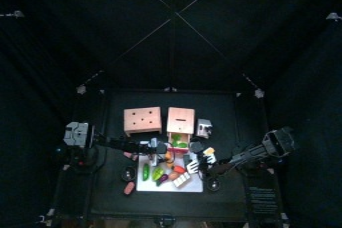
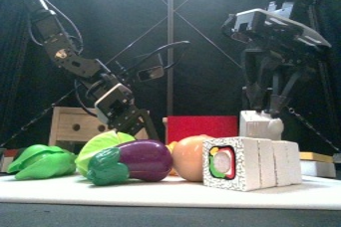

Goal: Grab corn bottom

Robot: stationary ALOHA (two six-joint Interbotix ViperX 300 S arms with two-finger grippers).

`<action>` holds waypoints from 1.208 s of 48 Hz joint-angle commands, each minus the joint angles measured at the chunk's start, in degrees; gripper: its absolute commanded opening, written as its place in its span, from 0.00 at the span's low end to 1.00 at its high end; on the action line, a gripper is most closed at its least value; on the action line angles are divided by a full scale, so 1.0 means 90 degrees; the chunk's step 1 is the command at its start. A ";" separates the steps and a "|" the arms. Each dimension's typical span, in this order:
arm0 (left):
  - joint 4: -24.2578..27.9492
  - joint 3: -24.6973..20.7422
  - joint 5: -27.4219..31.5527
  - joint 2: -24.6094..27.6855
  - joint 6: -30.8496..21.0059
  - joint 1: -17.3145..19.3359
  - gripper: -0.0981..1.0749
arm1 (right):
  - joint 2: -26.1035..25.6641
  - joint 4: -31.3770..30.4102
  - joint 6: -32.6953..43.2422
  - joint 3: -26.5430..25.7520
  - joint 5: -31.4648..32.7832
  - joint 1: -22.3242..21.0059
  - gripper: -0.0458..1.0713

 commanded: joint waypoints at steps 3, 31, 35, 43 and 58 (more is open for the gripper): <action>0.0010 -0.0146 -0.0020 -0.0059 -0.0010 -0.0010 0.90 | -0.0088 -0.0010 0.0000 -0.0068 -0.0010 0.0000 0.78; -0.0010 -0.0127 0.0020 -0.0127 -0.0029 -0.0029 0.74 | -0.0078 -0.0010 0.0000 -0.0059 -0.0010 -0.0010 0.78; -0.0020 -0.0098 0.0098 -0.0176 -0.0039 -0.0020 0.73 | -0.0068 0.0000 0.0000 -0.0059 -0.0010 0.0000 0.78; -0.0059 -0.0039 0.0342 -0.0342 -0.0029 -0.0049 0.74 | -0.0059 0.0000 0.0000 -0.0059 -0.0010 -0.0010 0.78; -0.0049 0.0078 0.0400 -0.0791 -0.0020 -0.0098 0.73 | -0.0059 0.0000 0.0000 -0.0059 -0.0010 0.0000 0.78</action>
